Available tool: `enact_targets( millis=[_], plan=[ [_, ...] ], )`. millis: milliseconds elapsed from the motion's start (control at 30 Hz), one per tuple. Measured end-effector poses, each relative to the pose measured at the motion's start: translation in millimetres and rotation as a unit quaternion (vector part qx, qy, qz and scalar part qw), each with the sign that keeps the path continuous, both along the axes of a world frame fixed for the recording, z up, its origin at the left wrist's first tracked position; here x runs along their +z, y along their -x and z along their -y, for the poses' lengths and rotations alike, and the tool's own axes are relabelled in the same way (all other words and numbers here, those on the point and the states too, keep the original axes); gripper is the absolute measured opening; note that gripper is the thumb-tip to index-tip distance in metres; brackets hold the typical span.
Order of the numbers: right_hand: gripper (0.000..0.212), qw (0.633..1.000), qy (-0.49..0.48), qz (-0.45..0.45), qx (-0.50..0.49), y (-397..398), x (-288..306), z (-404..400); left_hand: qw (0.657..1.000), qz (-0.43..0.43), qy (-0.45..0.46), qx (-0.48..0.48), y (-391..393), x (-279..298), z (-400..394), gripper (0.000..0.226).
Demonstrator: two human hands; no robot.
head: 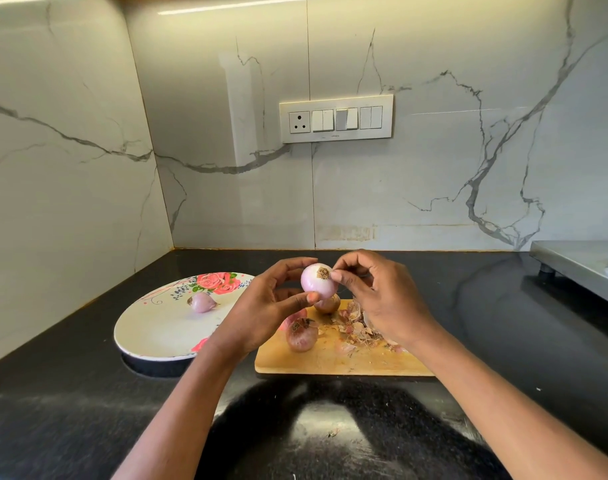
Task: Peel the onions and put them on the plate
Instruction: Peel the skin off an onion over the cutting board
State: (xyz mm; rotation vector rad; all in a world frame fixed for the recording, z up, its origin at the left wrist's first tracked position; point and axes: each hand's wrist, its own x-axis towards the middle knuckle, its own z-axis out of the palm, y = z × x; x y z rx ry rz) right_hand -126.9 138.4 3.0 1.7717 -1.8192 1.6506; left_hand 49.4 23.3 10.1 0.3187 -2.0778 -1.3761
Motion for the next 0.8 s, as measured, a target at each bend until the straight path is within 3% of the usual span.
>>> enact_targets(
  millis=[267,433,667,800],
  plan=[
    [0.004,0.997,0.0,0.052,-0.052,11.6,2.8,-2.9,1.0,-0.001,-0.01,-0.011,0.2,-0.8,1.1,0.053],
    [0.014,0.984,-0.136,-0.069,-0.095,21.3,-0.6,-9.2,1.0,-0.003,-0.009,-0.001,0.5,-1.1,2.9,0.053],
    [0.031,0.993,-0.103,0.007,-0.05,21.1,8.9,-15.3,1.0,0.001,-0.003,0.016,0.7,-2.0,6.2,0.052],
    [0.054,0.985,-0.151,0.054,0.066,7.7,12.7,-16.1,1.0,-0.011,-0.006,0.011,1.4,-3.5,5.7,0.05]
  ],
)
